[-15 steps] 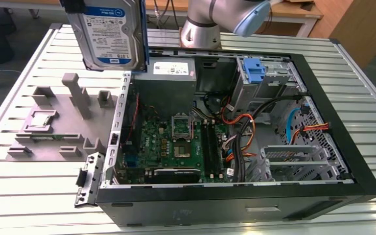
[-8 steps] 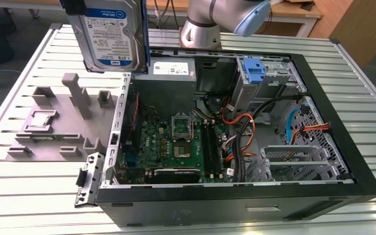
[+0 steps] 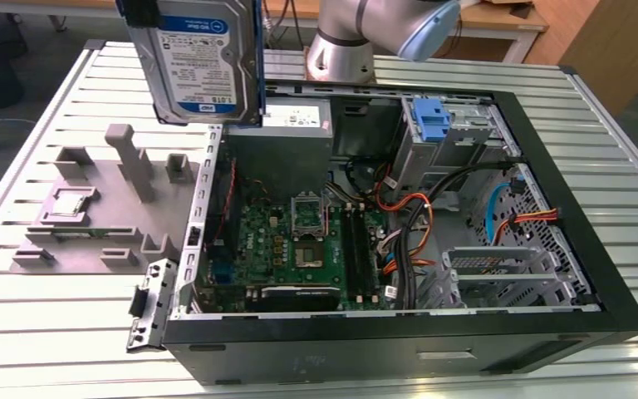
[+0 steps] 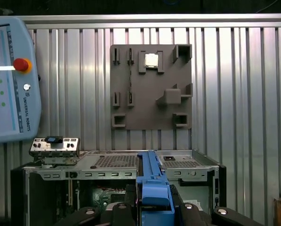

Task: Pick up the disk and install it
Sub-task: 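Pick up the disk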

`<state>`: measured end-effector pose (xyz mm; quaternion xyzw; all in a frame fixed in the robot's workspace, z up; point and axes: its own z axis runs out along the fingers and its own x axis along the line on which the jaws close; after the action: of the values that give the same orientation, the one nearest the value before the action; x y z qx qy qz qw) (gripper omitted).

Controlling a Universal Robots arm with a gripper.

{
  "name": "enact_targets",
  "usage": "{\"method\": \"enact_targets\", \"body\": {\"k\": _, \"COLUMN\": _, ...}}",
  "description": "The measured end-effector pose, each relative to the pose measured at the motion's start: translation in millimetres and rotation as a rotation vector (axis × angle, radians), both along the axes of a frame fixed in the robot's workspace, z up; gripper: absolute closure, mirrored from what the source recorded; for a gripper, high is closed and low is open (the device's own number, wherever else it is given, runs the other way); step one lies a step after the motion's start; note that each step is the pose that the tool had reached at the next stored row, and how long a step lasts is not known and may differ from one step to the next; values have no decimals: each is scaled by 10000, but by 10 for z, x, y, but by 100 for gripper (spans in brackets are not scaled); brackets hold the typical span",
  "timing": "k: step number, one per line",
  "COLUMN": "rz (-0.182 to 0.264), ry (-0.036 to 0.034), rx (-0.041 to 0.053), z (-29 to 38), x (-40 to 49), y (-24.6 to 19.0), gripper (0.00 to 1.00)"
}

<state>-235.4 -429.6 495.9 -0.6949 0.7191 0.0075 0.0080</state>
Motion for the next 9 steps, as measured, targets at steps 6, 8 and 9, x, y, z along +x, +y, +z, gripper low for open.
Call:
{"method": "enact_targets", "body": {"k": 6, "rz": 0, "ry": 0, "rx": 0, "z": -2, "x": 69, "y": 0, "gripper": 64}}
{"method": "enact_targets", "body": {"k": 8, "rz": -2, "ry": 0, "rx": 0, "z": -2, "x": 70, "y": 0, "gripper": 64}}
{"method": "enact_targets", "body": {"k": 9, "rz": 0, "ry": 0, "rx": -1, "z": -1, "x": 72, "y": 0, "gripper": 64}}
